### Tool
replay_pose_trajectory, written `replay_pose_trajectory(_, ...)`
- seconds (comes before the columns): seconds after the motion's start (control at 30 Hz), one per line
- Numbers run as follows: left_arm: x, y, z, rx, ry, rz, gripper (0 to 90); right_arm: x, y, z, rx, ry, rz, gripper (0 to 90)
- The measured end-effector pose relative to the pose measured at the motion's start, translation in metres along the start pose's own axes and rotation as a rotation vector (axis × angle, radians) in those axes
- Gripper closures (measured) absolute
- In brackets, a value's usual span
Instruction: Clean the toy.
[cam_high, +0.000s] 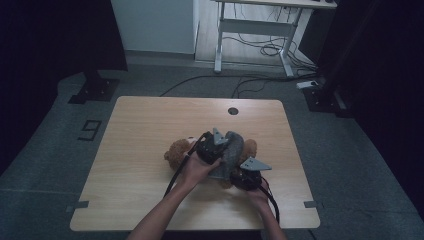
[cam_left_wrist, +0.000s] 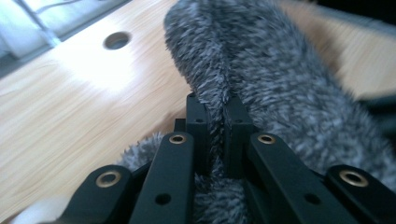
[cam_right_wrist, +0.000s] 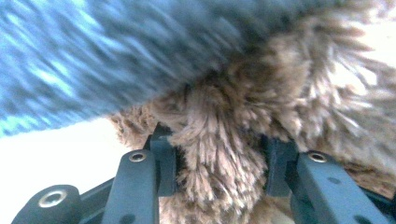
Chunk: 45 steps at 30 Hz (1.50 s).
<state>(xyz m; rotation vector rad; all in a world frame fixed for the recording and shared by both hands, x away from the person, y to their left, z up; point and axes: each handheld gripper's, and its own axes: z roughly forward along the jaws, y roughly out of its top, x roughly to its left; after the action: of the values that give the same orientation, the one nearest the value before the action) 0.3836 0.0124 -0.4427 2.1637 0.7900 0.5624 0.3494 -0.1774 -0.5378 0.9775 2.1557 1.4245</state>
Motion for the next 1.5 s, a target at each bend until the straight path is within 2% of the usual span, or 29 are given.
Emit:
replay_pose_trajectory(0.1, 0.010, -0.016, -0.013, -0.003, 0.055, -0.005, 83.2, 0.000, 0.000, 0.000, 0.006, 0.003, -0.007, 56.9)
replay_pose_trajectory(0.17, 0.021, -0.026, -0.022, 0.004, 0.098, -0.023, 83.2, 0.000, 0.000, 0.000, 0.005, -0.001, -0.005, 56.9)
replay_pose_trajectory(0.27, 0.041, -0.042, -0.037, -0.022, 0.103, -0.085, 83.2, -0.001, -0.001, 0.000, 0.005, -0.005, 0.006, 56.9)
replay_pose_trajectory(0.4, 0.064, -0.063, -0.061, -0.040, 0.130, -0.136, 82.9, -0.003, 0.000, 0.001, 0.006, -0.016, 0.024, 57.0)
replay_pose_trajectory(0.47, 0.073, -0.077, -0.070, -0.035, 0.143, -0.159, 82.8, -0.004, -0.001, 0.002, 0.002, -0.015, 0.040, 57.1)
replay_pose_trajectory(0.5, 0.078, -0.088, -0.073, -0.030, 0.142, -0.184, 82.8, -0.005, -0.001, 0.001, 0.002, -0.013, 0.045, 57.0)
replay_pose_trajectory(0.67, 0.094, -0.125, -0.073, 0.005, 0.129, -0.272, 82.8, -0.006, -0.002, 0.002, -0.002, -0.012, 0.052, 57.0)
replay_pose_trajectory(0.77, 0.093, -0.140, -0.067, 0.028, 0.119, -0.288, 82.8, -0.006, -0.002, 0.002, -0.004, -0.012, 0.057, 57.1)
replay_pose_trajectory(0.93, 0.099, -0.144, -0.063, 0.009, 0.067, -0.357, 82.8, -0.007, -0.002, 0.003, -0.008, -0.016, 0.069, 57.4)
replay_pose_trajectory(1.07, 0.102, -0.147, -0.051, 0.002, -0.019, -0.443, 82.9, -0.005, -0.003, 0.004, -0.025, -0.020, 0.076, 60.0)
replay_pose_trajectory(1.17, 0.104, -0.147, -0.045, -0.022, -0.058, -0.486, 83.5, -0.004, -0.002, 0.005, -0.048, -0.014, 0.065, 62.6)
replay_pose_trajectory(1.3, 0.110, -0.140, -0.039, -0.051, -0.062, -0.490, 83.9, -0.003, 0.007, 0.007, -0.079, -0.006, 0.045, 64.9)
replay_pose_trajectory(1.37, 0.116, -0.132, -0.037, -0.065, -0.040, -0.478, 84.0, -0.002, 0.013, 0.010, -0.102, -0.018, 0.000, 65.1)
replay_pose_trajectory(1.43, 0.125, -0.125, -0.035, -0.093, -0.033, -0.484, 84.0, -0.004, 0.019, 0.017, -0.122, -0.045, -0.041, 65.3)
replay_pose_trajectory(1.5, 0.134, -0.120, -0.032, -0.116, -0.032, -0.505, 83.9, -0.008, 0.024, 0.026, -0.125, -0.064, -0.050, 65.2)
